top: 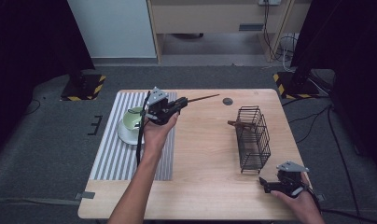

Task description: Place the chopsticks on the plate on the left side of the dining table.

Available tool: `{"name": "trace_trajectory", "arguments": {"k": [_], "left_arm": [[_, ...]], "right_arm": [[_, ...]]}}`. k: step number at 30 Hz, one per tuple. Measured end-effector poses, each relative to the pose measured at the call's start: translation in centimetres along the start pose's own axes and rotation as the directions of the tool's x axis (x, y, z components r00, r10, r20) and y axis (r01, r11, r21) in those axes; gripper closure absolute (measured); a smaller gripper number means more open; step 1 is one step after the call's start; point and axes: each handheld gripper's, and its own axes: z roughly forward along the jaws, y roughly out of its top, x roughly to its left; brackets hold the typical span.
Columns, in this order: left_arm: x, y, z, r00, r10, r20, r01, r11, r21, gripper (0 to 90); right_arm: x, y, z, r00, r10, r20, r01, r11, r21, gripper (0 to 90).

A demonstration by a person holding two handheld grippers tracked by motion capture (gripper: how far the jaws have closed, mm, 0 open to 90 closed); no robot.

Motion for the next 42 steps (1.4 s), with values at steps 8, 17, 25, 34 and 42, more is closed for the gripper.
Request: {"name": "trace_trajectory", "arguments": {"k": [8, 17, 25, 34, 42], "left_arm": [[0.7, -0.6, -0.6, 0.9998, -0.014, -0.017, 0.014, 0.9999, -0.002, 83.2], [1.5, -1.5, -1.5, 0.9987, -0.036, -0.035, 0.035, 0.9993, -0.011, 83.2], [2.1, -2.3, -1.9, 0.9977, -0.049, -0.046, 0.049, 0.9988, -0.009, 83.2], [2.9, -3.6, -2.4, 0.9958, -0.068, -0.061, 0.068, 0.9977, -0.003, 83.2], [3.3, -4.6, -2.6, 0.9939, -0.082, -0.074, 0.082, 0.9966, 0.001, 83.2]], "right_arm": [[0.0, 0.0, 0.0, 1.0, 0.0, 0.0, 0.0, 1.0, 0.0, 0.7], [0.0, 0.0, 0.0, 1.0, 0.003, 0.003, -0.003, 1.0, 0.0, 0.8], [0.0, 0.0, 0.0, 1.0, 0.002, 0.003, -0.002, 1.0, 0.0, 0.8], [0.0, 0.0, 0.0, 1.0, 0.002, 0.003, -0.002, 1.0, 0.0, 0.8], [0.0, 0.0, 0.0, 1.0, 0.002, 0.003, -0.002, 1.0, 0.0, 0.8]]}}
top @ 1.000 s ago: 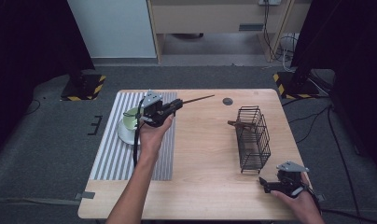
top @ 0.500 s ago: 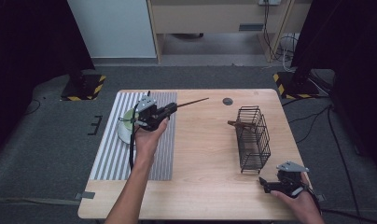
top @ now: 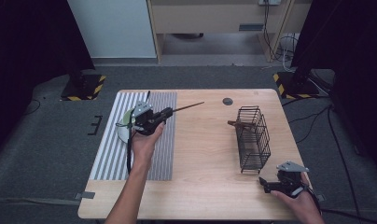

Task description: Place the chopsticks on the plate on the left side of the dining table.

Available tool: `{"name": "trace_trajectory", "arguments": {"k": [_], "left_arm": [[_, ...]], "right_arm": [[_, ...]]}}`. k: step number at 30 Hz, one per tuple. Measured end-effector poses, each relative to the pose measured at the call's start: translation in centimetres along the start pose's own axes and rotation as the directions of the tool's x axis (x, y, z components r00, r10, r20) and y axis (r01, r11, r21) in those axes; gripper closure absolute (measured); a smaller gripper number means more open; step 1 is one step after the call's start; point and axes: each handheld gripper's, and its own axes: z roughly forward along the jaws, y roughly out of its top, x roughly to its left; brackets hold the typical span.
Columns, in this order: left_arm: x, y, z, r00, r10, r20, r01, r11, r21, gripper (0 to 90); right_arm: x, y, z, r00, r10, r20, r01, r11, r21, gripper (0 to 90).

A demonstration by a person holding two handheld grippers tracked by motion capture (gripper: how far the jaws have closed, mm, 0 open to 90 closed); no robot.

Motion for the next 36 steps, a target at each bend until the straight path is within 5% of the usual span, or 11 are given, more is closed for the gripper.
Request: {"name": "trace_trajectory", "arguments": {"k": [36], "left_arm": [[3.5, -2.0, -3.2, 0.996, -0.031, -0.084, 0.031, 0.9995, 0.004, 83.1]], "right_arm": [[0.0, 0.1, 0.1, 0.9999, 0.005, 0.009, -0.005, 1.0, 0.001, 0.6]]}}
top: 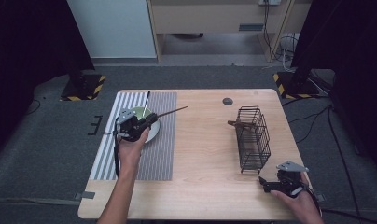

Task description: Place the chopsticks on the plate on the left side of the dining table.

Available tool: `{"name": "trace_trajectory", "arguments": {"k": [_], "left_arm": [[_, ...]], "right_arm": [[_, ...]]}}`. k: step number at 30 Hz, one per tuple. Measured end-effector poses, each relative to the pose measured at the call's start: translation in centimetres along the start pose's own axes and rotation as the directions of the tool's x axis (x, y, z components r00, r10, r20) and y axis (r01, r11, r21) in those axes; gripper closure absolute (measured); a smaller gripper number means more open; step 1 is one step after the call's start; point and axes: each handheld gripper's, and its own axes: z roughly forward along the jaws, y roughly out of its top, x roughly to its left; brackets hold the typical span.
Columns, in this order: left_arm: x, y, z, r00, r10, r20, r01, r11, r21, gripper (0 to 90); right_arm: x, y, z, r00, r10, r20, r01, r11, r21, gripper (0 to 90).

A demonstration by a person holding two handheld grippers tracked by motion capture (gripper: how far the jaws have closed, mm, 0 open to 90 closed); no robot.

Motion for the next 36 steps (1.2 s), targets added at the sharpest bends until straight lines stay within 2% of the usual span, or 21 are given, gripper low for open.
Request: {"name": "trace_trajectory", "arguments": {"k": [36], "left_arm": [[2.5, -1.8, -2.2, 0.9981, -0.035, -0.05, 0.035, 0.9994, -0.005, 83.2]], "right_arm": [[0.0, 0.0, 0.0, 1.0, 0.002, 0.0, -0.002, 1.0, 0.0, 0.6]]}}
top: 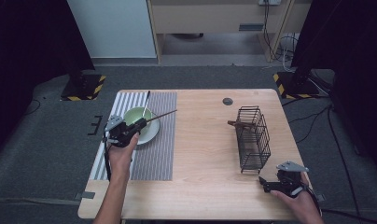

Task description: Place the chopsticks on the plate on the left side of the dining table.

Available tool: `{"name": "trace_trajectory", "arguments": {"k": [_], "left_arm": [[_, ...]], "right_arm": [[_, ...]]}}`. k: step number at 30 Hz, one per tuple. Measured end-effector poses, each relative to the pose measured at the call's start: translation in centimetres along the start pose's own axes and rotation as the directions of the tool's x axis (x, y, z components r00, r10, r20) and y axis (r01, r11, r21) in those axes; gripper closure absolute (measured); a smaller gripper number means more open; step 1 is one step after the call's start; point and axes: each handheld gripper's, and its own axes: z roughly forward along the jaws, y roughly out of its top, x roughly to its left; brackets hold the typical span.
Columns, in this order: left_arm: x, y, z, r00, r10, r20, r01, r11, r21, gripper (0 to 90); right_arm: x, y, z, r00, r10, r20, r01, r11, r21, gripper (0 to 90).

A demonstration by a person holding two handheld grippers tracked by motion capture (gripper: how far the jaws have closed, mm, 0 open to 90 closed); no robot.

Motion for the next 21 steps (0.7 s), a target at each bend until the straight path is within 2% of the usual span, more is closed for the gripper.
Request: {"name": "trace_trajectory", "arguments": {"k": [21], "left_arm": [[1.0, -1.0, -0.7, 0.9997, -0.018, -0.018, 0.018, 0.9998, 0.003, 83.2]], "right_arm": [[0.0, 0.0, 0.0, 1.0, -0.002, -0.001, 0.002, 1.0, 0.0, 0.6]]}}
